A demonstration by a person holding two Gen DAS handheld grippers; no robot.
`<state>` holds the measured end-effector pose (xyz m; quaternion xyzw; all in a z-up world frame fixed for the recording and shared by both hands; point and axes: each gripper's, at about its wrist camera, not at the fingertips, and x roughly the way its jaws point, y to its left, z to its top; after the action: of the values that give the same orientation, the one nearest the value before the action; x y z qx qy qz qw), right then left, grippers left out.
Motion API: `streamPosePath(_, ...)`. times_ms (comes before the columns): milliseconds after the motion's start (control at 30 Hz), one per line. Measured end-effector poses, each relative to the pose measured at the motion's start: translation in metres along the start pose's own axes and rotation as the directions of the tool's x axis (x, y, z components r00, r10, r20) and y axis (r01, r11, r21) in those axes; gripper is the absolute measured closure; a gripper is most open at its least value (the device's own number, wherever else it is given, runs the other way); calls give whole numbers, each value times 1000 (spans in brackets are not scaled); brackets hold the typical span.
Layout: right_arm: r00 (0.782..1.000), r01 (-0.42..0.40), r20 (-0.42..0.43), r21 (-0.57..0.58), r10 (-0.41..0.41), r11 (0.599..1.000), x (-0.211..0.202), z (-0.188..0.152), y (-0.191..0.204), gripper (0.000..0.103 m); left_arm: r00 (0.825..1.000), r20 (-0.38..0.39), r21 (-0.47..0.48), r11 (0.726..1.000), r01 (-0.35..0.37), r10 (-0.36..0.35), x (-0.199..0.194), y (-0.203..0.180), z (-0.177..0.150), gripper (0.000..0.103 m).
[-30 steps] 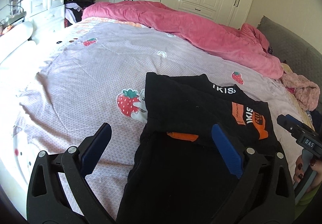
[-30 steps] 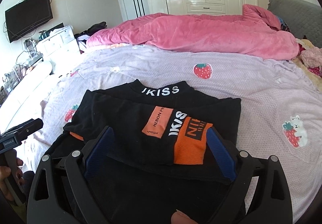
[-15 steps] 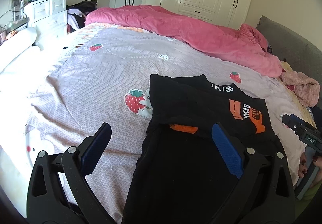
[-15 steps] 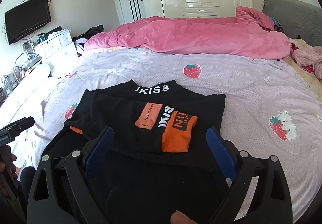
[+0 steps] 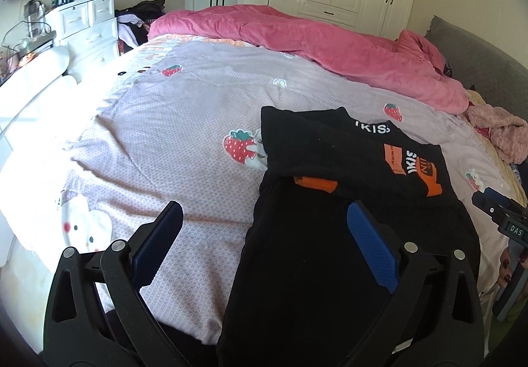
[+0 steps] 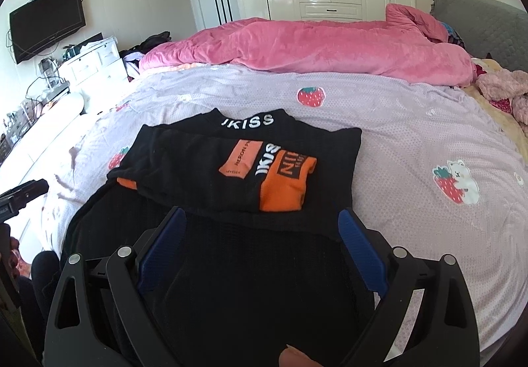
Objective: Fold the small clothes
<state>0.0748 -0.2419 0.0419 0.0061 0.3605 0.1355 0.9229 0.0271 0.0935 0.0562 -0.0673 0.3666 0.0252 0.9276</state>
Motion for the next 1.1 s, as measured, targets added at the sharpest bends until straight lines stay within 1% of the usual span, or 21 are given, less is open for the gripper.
streamPosePath(167,1000,2,-29,-26,-3,1000,-4,-14,2,10,1000,-16,10,1000,-11,11,-1,3,-10,10)
streamPosePath(733,990,40,-136,-24,-43,999,-11,-59,-17,10,998,-62,16,1000,-23,24,-5,11,-32,10)
streamPosePath(833,986,41,-159,-36,-47,999,-12,-69,-18,10,996,-90,7,1000,-24,24,-2,19,-41,9)
streamPosePath(1000,979,49,-198,-34,-55,998,-12,-84,-22,10,988,-153,-14,1000,-4,2,3,31,-58,10)
streamPosePath(1100,973,54,-221,-42,-62,998,-15,-94,-22,10,985,-174,-14,1000,9,-11,4,34,-66,10)
